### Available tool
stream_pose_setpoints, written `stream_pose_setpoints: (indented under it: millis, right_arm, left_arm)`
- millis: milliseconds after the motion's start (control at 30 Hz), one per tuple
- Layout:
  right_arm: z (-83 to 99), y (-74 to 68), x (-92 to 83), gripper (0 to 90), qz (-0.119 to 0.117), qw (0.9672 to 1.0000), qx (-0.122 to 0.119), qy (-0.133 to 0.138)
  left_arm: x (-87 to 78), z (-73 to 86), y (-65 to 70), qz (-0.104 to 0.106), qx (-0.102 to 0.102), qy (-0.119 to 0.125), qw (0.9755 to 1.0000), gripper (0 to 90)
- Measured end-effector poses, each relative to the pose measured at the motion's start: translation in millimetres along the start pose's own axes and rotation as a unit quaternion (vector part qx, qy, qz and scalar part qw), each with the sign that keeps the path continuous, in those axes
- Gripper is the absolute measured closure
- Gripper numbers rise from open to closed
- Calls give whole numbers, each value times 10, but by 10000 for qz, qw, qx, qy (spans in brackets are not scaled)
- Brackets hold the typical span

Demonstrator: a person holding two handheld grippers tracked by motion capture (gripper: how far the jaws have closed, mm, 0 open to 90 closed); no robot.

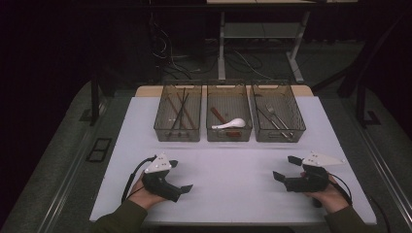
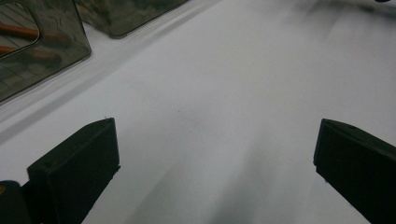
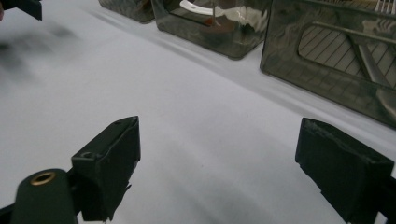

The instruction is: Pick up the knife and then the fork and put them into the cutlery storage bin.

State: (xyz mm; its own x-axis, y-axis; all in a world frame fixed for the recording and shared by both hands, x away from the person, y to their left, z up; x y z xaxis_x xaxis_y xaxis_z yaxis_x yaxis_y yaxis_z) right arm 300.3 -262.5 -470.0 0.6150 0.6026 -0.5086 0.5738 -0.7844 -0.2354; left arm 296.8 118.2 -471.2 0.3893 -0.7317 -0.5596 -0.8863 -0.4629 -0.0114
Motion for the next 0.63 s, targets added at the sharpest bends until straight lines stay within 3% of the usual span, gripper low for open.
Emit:
stream_pose_setpoints:
  millis: [167, 633]
  right_arm:
    - [92, -29, -20, 138, -19, 9999, -61, -114]
    - [141, -52, -8, 138, -40, 9994, -186, -300]
  left_arm:
    - [-6, -3, 5, -11, -41, 33, 10000, 0]
    - [-3, 9, -3, -10, -51, -9, 10000, 0]
Point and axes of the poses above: each handheld gripper's, and its own axes: x roughly forward along the jaws, z roughly out of its underside, y roughly to its right, the point moved 6 cm from there along x, roughly forward along the jaws, and after that the axes turned 8 degrees about x, right-handed, at the moved point
